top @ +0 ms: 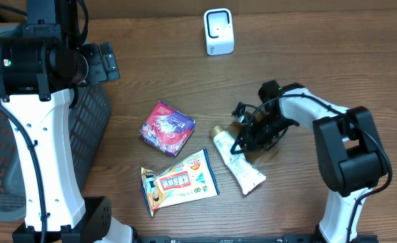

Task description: Scan the item barcode

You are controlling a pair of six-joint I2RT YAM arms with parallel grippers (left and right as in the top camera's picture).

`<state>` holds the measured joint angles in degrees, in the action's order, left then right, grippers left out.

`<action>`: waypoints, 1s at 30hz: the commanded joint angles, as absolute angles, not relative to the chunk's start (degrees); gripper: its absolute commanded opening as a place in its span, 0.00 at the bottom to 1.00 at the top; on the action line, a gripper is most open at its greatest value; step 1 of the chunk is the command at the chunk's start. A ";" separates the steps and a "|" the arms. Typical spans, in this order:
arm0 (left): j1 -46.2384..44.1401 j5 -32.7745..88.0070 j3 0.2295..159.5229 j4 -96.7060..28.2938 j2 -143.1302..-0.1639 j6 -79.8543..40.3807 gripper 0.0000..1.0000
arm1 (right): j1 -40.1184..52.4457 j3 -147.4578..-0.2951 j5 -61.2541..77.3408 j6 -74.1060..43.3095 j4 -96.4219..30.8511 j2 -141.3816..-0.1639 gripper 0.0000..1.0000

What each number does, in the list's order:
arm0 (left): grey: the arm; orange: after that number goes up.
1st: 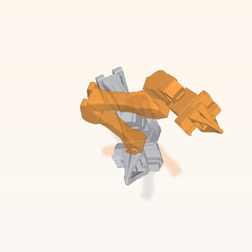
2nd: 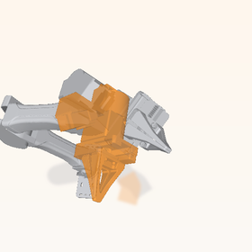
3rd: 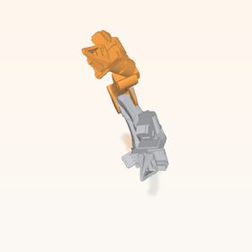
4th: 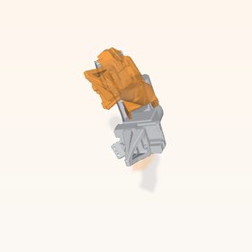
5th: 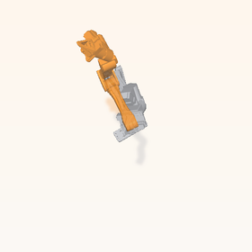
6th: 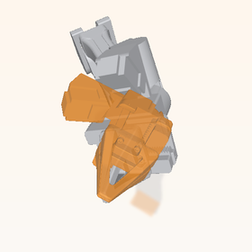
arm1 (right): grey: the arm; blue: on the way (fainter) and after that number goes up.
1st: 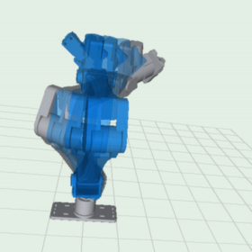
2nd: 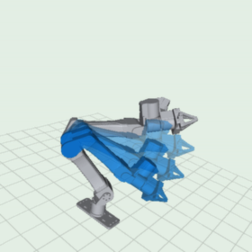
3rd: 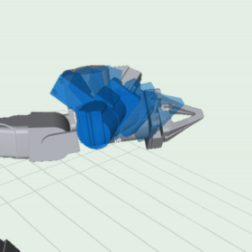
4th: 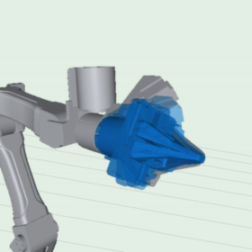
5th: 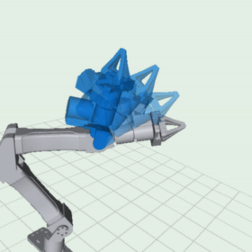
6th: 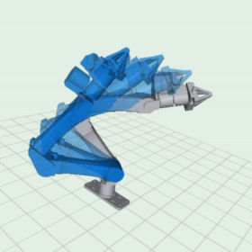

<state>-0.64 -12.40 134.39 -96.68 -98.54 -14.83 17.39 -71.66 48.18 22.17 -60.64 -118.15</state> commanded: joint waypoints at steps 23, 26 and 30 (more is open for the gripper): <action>-0.30 -11.97 134.28 -96.71 -99.11 -14.17 0.99 | 16.43 -85.62 65.95 14.17 -68.05 -93.65 0.04; -0.30 -11.97 134.28 -96.71 -99.11 -14.17 0.99 | 16.43 -87.79 65.91 9.19 -68.05 -91.59 0.04; -0.30 -11.97 134.28 -96.71 -99.11 -14.17 1.00 | 16.43 -89.23 65.93 4.25 -67.66 -89.91 0.04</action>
<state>-0.64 -12.38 134.39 -96.68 -98.54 -14.83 16.23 -86.50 61.91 10.52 -68.14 -93.21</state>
